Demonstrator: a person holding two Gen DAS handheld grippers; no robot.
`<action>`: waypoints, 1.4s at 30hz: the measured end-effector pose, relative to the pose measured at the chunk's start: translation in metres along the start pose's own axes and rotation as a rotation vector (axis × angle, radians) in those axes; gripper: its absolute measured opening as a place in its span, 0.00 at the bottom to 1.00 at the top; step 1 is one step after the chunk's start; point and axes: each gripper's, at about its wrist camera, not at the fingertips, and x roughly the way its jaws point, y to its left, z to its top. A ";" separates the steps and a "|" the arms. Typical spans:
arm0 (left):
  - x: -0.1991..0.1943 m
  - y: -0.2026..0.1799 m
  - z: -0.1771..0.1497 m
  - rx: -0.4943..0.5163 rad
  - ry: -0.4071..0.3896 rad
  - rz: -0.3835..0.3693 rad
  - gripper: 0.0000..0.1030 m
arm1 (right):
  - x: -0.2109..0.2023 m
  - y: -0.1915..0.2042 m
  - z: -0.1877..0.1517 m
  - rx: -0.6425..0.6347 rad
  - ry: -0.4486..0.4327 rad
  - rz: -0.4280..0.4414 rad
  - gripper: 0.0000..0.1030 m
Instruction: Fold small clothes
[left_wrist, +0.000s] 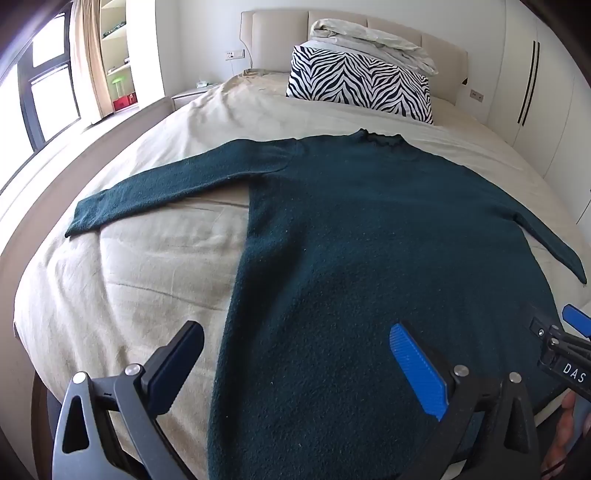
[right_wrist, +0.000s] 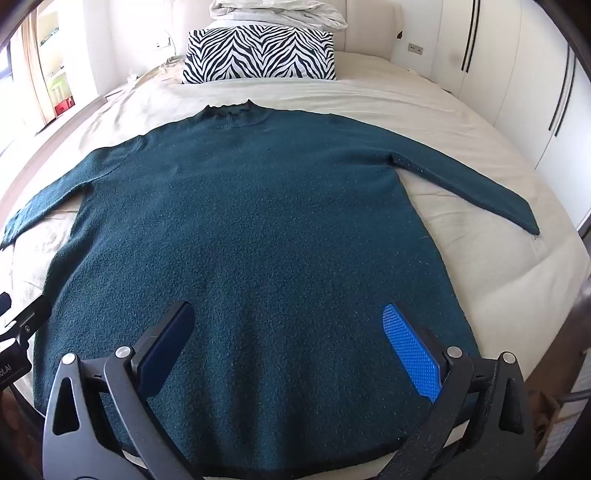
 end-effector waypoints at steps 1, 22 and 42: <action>0.000 0.000 0.000 0.002 -0.001 0.001 1.00 | 0.000 0.000 0.000 -0.001 0.000 0.000 1.00; 0.001 -0.002 -0.003 0.006 -0.003 0.005 1.00 | 0.003 -0.001 -0.003 -0.011 0.006 -0.014 1.00; 0.003 -0.001 -0.006 0.003 0.001 0.003 1.00 | 0.004 0.002 -0.005 -0.014 0.007 -0.021 1.00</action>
